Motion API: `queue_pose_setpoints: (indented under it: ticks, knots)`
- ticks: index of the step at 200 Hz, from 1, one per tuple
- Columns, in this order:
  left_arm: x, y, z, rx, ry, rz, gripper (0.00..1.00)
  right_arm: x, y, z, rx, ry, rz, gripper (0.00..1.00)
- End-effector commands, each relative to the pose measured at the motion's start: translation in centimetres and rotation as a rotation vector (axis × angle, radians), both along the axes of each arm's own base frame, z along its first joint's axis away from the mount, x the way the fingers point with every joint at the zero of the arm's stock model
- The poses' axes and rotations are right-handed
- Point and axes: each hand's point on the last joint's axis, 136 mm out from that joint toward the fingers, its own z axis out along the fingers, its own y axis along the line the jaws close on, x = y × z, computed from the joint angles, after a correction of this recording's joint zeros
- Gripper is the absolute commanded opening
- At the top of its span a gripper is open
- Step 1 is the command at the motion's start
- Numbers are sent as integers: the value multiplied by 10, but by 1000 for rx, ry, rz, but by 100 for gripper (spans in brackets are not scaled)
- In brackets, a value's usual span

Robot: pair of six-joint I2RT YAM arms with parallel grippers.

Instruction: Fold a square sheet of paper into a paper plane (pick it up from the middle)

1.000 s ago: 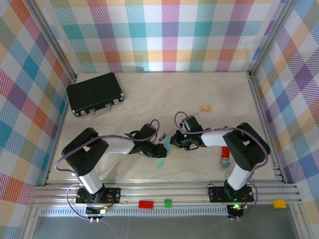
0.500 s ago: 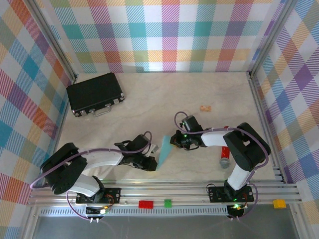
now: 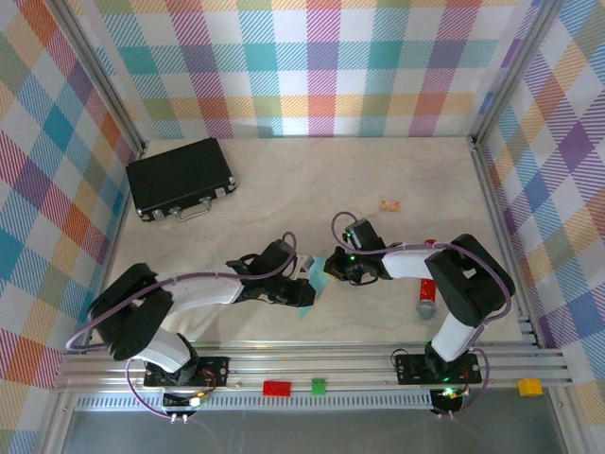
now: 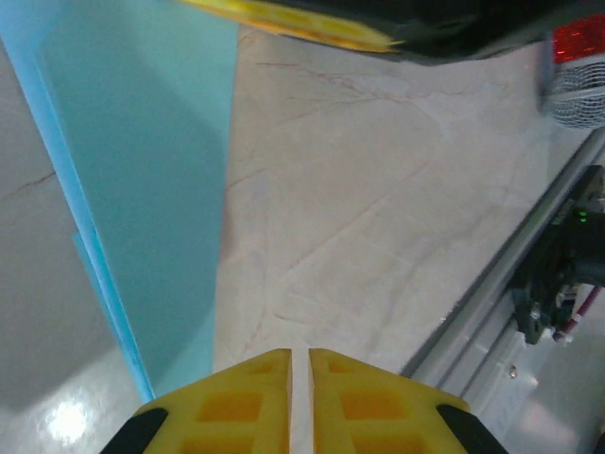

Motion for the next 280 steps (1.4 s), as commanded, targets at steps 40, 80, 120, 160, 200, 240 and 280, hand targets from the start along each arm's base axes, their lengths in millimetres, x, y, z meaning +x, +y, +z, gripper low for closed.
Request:
queue_pose_setpoints:
  ticks: [40,80,120,160,200,240,280]
  knots:
    - [-50,38,-54,104,187,-17,9,-25,-41,-40,-195,112,-49,0]
    - [-63,44,-48,92,192,-51,10,-20,-34,-38,-169,103,-47,0]
    - [-30,19,5,-28,38,-13,13,-8,-8,-11,-38,17,27,1]
    - [6,27,38,-83,-77,123,13,2,-4,41,-6,-130,53,9]
    - [19,59,32,-61,-68,210,13,-14,-41,58,-91,-177,-42,18]
    - [24,75,25,-85,-30,286,15,-34,-68,60,-114,-181,-126,23]
    - [36,65,31,-144,17,279,24,-42,-73,48,-90,-110,-195,20]
